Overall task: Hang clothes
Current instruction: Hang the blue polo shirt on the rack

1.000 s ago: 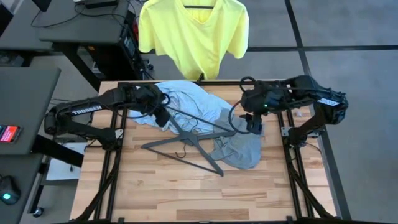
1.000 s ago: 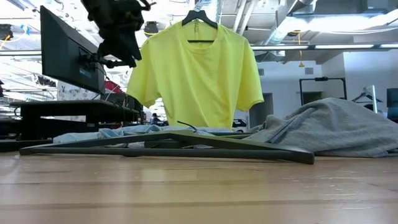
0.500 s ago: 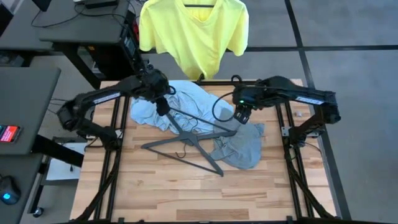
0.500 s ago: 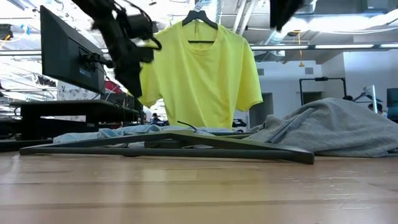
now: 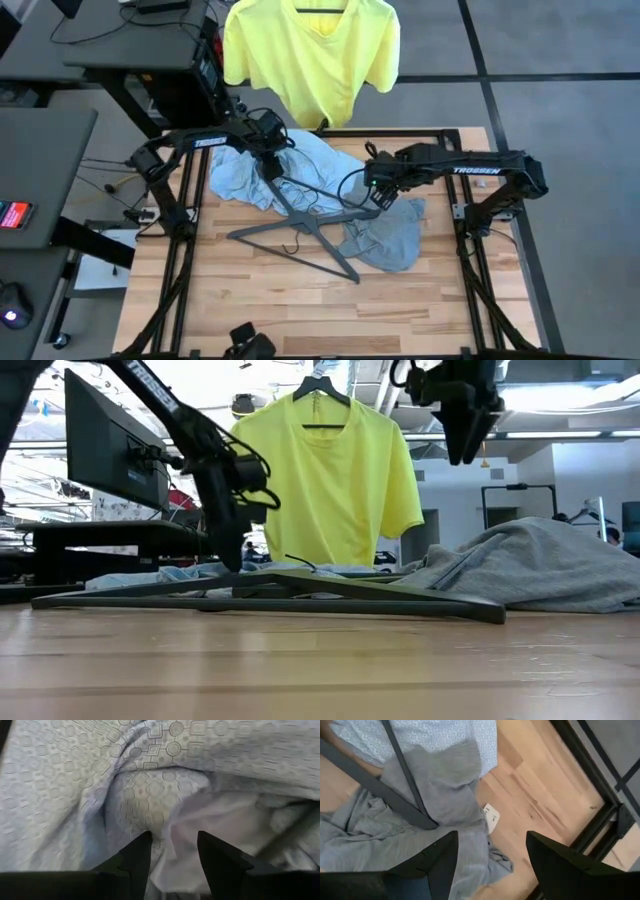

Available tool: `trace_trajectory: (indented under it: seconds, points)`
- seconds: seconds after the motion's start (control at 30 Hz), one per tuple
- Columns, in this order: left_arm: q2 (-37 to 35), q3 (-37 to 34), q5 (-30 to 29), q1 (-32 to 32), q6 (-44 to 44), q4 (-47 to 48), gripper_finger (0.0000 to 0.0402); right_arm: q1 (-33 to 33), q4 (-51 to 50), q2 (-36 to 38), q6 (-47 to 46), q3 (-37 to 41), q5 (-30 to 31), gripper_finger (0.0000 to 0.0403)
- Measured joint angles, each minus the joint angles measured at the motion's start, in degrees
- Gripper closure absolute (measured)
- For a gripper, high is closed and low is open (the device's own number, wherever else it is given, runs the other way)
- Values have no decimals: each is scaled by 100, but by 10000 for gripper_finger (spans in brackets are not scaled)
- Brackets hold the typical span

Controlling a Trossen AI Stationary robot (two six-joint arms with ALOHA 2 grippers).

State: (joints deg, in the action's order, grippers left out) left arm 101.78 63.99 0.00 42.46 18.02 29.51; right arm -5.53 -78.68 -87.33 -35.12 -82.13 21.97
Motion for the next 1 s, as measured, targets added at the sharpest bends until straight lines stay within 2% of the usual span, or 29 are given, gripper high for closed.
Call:
trace_trajectory:
  seconds: [0.17,0.23,0.3,0.37,0.63,0.83,1.0]
  points:
    - [139,2,-294,3,-162,-674,277,14,253,0,-56,90,-76,180]
    - [144,2,-380,2,-161,-673,309,26,346,-2,-46,93,-82,180]
    - [144,2,-432,4,-165,-624,363,30,416,-2,-27,91,-82,180]
    - [69,-1,-433,2,-185,-421,390,34,505,-2,60,93,-87,180]
    - [-1130,455,-435,-21,-290,679,402,55,1073,83,621,90,-122,180]
    - [-1906,1418,170,-22,-313,2146,401,-167,1993,201,1384,90,-134,180]
    - [-2148,2285,888,-22,-623,2735,401,-550,3264,182,2175,88,-1006,180]
